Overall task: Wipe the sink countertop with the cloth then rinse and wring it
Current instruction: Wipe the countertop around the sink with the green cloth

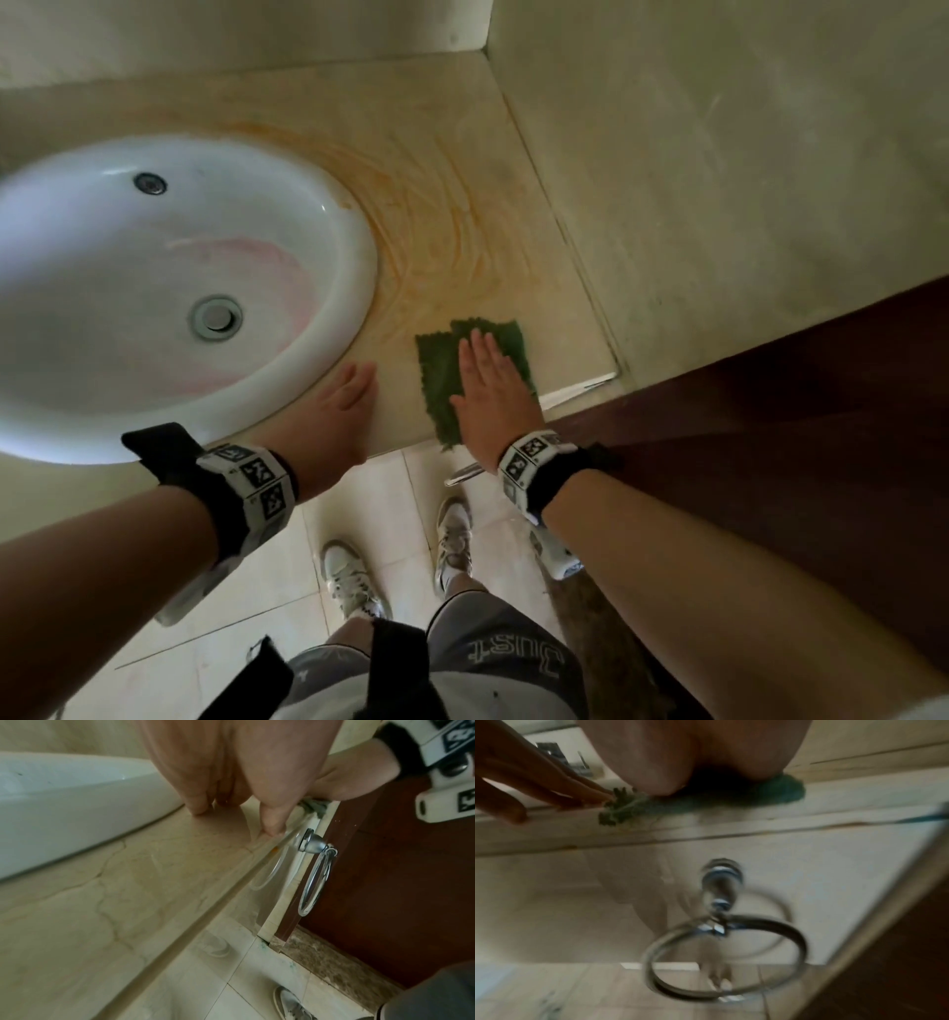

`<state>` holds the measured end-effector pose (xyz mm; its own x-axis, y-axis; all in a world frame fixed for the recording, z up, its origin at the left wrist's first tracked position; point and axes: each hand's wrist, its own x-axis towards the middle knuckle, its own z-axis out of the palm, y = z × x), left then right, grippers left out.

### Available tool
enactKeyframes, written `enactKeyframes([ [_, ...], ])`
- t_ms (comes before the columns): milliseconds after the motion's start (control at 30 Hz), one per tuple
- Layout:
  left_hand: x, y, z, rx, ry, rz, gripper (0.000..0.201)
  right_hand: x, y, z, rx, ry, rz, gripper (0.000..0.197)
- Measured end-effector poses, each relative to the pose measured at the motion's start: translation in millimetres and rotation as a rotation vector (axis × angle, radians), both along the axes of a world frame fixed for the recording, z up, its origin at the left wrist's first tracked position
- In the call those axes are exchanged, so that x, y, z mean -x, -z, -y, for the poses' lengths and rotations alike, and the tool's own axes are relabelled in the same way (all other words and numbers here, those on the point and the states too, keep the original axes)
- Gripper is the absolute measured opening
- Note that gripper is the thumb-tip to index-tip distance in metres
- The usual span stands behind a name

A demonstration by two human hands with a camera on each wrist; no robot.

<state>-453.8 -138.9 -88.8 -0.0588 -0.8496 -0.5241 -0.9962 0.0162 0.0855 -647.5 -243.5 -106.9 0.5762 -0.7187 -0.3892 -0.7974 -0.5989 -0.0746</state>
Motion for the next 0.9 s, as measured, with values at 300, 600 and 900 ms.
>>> enactKeyframes([
  [300,-6,8,-2,-0.001,0.034,-0.025,0.087,-4,-6,49,0.041,0.360,-0.006,0.069],
  [600,-7,3,-1,0.006,0.030,-0.056,0.089,-1,-10,-2,0.010,0.103,-0.074,0.071],
  [900,-7,-2,0,0.032,0.099,-0.012,0.088,-66,-4,-15,0.011,0.045,0.011,0.067],
])
